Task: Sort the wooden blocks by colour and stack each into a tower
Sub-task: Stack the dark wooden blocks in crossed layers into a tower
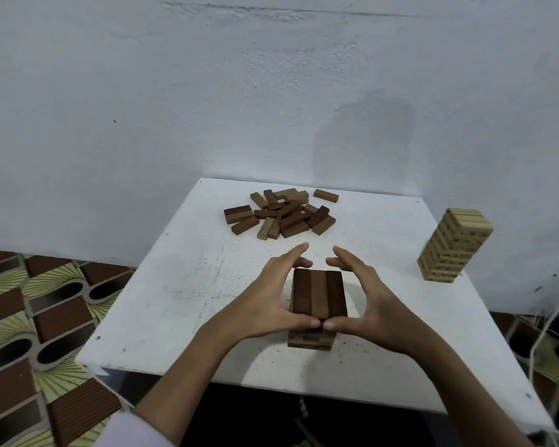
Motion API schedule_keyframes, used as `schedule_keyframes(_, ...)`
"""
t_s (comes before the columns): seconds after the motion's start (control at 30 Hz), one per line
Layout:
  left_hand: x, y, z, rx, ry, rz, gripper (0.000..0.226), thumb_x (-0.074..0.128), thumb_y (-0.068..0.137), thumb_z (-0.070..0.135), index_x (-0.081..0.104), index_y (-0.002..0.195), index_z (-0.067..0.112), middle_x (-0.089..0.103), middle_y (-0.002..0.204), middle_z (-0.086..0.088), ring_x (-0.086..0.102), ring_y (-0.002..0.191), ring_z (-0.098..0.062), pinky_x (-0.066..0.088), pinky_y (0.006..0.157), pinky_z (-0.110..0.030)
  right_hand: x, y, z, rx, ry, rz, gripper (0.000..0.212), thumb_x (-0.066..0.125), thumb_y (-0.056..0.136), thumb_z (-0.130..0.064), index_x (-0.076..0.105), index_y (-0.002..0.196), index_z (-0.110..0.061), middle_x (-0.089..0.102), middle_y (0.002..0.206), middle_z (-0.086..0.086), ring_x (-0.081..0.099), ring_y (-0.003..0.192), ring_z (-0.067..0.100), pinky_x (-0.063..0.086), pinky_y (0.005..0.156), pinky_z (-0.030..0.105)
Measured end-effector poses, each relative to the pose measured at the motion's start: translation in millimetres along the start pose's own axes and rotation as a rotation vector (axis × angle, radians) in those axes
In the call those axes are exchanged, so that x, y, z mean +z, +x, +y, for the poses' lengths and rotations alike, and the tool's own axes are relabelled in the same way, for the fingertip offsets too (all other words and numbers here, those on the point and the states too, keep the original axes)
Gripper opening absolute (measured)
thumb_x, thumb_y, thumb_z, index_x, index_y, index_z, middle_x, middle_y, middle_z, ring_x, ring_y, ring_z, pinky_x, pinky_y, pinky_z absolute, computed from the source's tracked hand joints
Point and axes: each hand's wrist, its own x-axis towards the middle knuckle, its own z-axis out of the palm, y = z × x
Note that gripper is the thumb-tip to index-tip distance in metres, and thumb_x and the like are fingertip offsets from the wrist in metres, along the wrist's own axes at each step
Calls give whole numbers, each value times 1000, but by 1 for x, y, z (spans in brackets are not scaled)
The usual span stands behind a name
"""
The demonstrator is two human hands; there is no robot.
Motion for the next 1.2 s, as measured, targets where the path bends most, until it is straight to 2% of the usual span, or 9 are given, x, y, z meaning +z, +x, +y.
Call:
schedule_keyframes(0.13, 1, 2, -4, -19, -15, 13, 102, 84, 66, 33, 14, 137, 50, 44, 128, 23, 31, 123, 14, 25, 91, 1, 3, 1, 5, 16, 71, 9, 98, 79, 67, -39, 17, 143, -35, 39, 139, -17, 32, 129, -6, 24, 92, -4)
schedule_keyframes(0.27, 2, 3, -5, -23, -36, 17, 101, 84, 66, 31, 15, 138, 48, 44, 126, 25, 33, 123, 12, 24, 94, -4, 5, 2, 7, 24, 109, 22, 91, 79, 69, -35, 21, 139, -39, 42, 134, -23, 32, 123, -16, 24, 90, -6)
schedule_keyframes(0.33, 2, 3, -6, -19, -49, 20, 101, 84, 66, 31, 16, 140, 47, 45, 127, 24, 33, 124, 12, 23, 96, -4, 5, 2, 7, 23, 119, 29, 90, 79, 69, -34, 23, 139, -39, 44, 133, -22, 34, 124, -13, 25, 92, -4)
schedule_keyframes(0.53, 5, 5, -4, -20, -111, 25, 102, 78, 60, 39, 20, 144, 38, 49, 126, 17, 39, 126, 2, 27, 107, -18, 5, 3, 7, 28, 155, 26, 87, 79, 70, -30, 26, 139, -36, 47, 132, -15, 37, 123, -10, 26, 94, -3)
schedule_keyframes(0.67, 5, 6, -3, -23, -123, 20, 100, 78, 61, 37, 20, 143, 40, 49, 122, 20, 40, 122, 7, 26, 102, -11, 4, 5, 7, 39, 185, 7, 87, 80, 71, -27, 26, 138, -36, 47, 132, -12, 39, 125, -2, 26, 93, -4)
schedule_keyframes(0.77, 5, 6, -4, -26, -122, 16, 100, 78, 61, 36, 19, 142, 41, 48, 121, 23, 40, 121, 7, 26, 100, -7, 4, 6, 6, 48, 199, -3, 89, 77, 66, -38, 25, 138, -38, 46, 134, -12, 39, 126, 0, 27, 93, -4)
schedule_keyframes(1.0, 6, 7, -7, -40, -132, 34, 102, 84, 66, 26, 20, 143, 42, 48, 119, 26, 39, 119, 14, 26, 97, -4, 4, 7, 7, 68, 233, -13, 89, 75, 63, -40, 24, 135, -42, 44, 128, -23, 36, 120, -15, 25, 87, -7)
schedule_keyframes(1.1, 6, 5, -3, -37, -160, 18, 101, 82, 63, 36, 20, 143, 41, 47, 125, 24, 37, 123, 12, 26, 100, -10, 5, 5, 7, 74, 238, -15, 92, 75, 63, -43, 23, 139, -40, 41, 134, -22, 35, 124, -13, 26, 87, -7)
schedule_keyframes(1.2, 9, 1, 0, -66, -327, 23, 98, 68, 64, 62, 19, 145, 38, 35, 144, 22, 27, 134, 9, 23, 111, -21, 8, 4, 3, 93, 326, 41, 95, 66, 63, -67, 19, 142, -41, 31, 144, -24, 29, 129, -14, 24, 99, 3)
